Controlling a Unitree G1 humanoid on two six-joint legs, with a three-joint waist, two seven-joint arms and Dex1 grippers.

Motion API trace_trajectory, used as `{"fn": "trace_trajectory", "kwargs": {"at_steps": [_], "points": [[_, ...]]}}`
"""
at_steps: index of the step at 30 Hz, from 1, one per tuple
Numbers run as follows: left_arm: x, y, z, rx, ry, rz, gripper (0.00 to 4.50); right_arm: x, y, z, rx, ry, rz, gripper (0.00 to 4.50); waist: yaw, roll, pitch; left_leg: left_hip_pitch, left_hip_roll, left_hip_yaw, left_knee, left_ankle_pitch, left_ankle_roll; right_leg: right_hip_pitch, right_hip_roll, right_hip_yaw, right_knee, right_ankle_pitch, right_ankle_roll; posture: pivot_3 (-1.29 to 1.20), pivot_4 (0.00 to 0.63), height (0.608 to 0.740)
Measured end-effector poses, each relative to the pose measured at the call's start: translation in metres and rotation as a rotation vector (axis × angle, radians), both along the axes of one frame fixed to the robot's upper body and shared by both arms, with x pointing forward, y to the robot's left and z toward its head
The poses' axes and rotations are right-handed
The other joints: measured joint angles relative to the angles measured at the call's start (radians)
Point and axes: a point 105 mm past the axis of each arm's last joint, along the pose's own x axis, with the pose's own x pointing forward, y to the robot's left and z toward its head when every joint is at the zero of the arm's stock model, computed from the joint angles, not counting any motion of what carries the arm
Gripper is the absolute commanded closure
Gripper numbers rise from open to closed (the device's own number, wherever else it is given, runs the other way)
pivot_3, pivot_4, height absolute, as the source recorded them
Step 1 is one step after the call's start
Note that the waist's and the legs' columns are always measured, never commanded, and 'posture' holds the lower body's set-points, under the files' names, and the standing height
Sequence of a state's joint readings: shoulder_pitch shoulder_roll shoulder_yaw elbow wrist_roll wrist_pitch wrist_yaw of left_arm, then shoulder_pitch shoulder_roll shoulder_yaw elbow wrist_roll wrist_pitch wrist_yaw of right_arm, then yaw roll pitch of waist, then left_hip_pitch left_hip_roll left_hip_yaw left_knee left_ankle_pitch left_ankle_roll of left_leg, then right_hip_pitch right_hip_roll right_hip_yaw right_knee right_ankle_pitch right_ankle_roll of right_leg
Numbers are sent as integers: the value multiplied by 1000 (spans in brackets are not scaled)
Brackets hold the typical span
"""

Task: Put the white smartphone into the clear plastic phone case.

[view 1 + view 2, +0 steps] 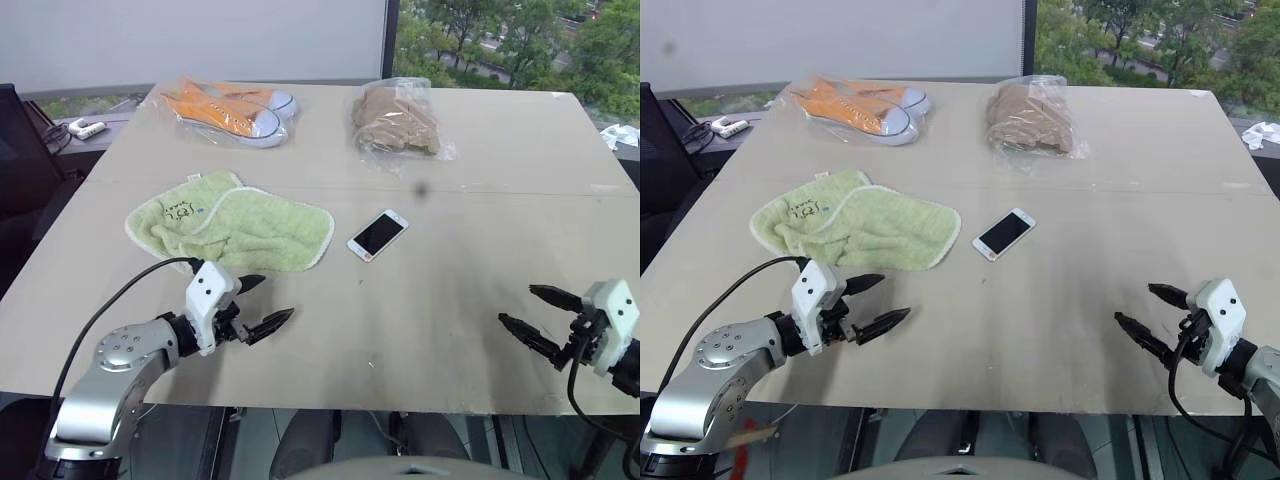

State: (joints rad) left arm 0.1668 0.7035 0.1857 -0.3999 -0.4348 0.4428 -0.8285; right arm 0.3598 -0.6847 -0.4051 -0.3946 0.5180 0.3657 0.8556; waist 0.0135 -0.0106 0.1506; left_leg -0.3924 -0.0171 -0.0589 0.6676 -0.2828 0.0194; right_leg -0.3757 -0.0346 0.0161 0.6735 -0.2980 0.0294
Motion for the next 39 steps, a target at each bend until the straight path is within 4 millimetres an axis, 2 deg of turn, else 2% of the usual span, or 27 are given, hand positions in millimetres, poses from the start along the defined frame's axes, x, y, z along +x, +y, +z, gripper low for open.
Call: {"fn": "trace_trajectory", "kwargs": {"at_steps": [8, 25, 27, 31, 34, 36, 39], "points": [[0, -7, -4, -10, 17, -18, 0, -2, 0, 0, -7, -8, 5, 37, 0, 0, 0, 0, 0, 0, 0, 0, 0, 0, 0, 0, 0, 0, 0, 0, 150, 740], [2, -7, -1, -15, 5, -18, 0, 0, 2, 1, -3, -15, 9, 37, 0, 0, 0, 0, 0, 0, 0, 0, 0, 0, 0, 0, 0, 0, 0, 0, 150, 740], [9, -5, 8, -33, -30, -12, 0, -1, 8, 5, 5, -30, 38, 37, 1, 0, 0, 0, 0, 0, 1, 0, 0, 0, 0, 0, 2, 0, 0, 0, 150, 740], [27, 10, 30, -9, -123, 5, 0, -7, 38, 27, 64, -86, 170, 37, -1, 0, 0, 1, 0, 0, 1, 0, 0, 0, 0, 0, 3, 0, 0, 0, 150, 740], [44, 33, 41, 97, -160, -5, 0, -15, 68, 51, 133, -157, 306, 37, -3, 0, 0, 2, 0, 0, 1, 0, 0, 0, 1, 0, 4, 0, 0, 0, 150, 740], [53, 45, 44, 147, -177, -4, 0, -16, 78, 62, 159, -189, 348, 37, -2, -1, 0, 1, 0, 0, 1, 0, 0, 0, 1, 0, 3, 0, 0, 0, 150, 740], [70, 59, 38, 230, -169, -4, 0, -13, 87, 68, 177, -204, 364, 37, 2, -2, 0, 1, -1, -1, 1, 0, 0, 0, 1, -2, 3, 0, 0, 0, 150, 740]]}}
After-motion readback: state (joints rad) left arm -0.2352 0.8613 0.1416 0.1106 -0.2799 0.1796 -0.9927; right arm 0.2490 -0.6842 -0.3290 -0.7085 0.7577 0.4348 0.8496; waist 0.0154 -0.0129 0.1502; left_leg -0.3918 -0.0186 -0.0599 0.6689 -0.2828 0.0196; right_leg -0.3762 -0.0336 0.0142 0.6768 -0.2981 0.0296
